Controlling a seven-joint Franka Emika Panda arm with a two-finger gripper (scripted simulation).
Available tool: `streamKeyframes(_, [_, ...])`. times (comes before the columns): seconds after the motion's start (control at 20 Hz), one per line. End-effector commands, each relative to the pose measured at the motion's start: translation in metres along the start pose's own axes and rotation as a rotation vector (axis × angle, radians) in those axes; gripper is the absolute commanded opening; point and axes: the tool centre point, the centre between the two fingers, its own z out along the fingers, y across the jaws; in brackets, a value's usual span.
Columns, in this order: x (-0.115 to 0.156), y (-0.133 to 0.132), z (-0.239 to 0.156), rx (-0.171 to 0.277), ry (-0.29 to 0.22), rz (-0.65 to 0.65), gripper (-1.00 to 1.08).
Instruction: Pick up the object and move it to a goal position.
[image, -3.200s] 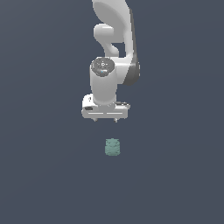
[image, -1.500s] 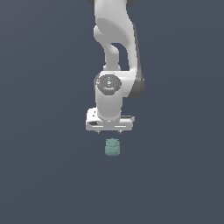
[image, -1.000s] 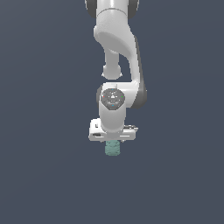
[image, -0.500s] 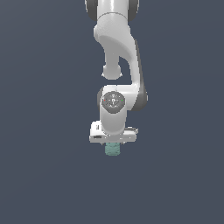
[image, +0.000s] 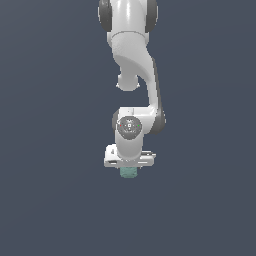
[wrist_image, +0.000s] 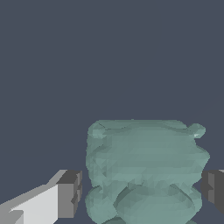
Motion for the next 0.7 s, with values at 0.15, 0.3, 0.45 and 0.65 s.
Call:
streamKeyframes(0.15, [0.0019, 0.0000, 0.0044, 0.000, 0.002, 0.000, 1.00])
streamKeyframes(0.3, [0.0019, 0.0000, 0.0044, 0.000, 0.002, 0.000, -1.00])
streamKeyframes(0.45, [0.0019, 0.0000, 0.0044, 0.000, 0.002, 0.000, -1.00])
streamKeyframes(0.65, [0.0019, 0.0000, 0.0044, 0.000, 0.002, 0.000, -1.00])
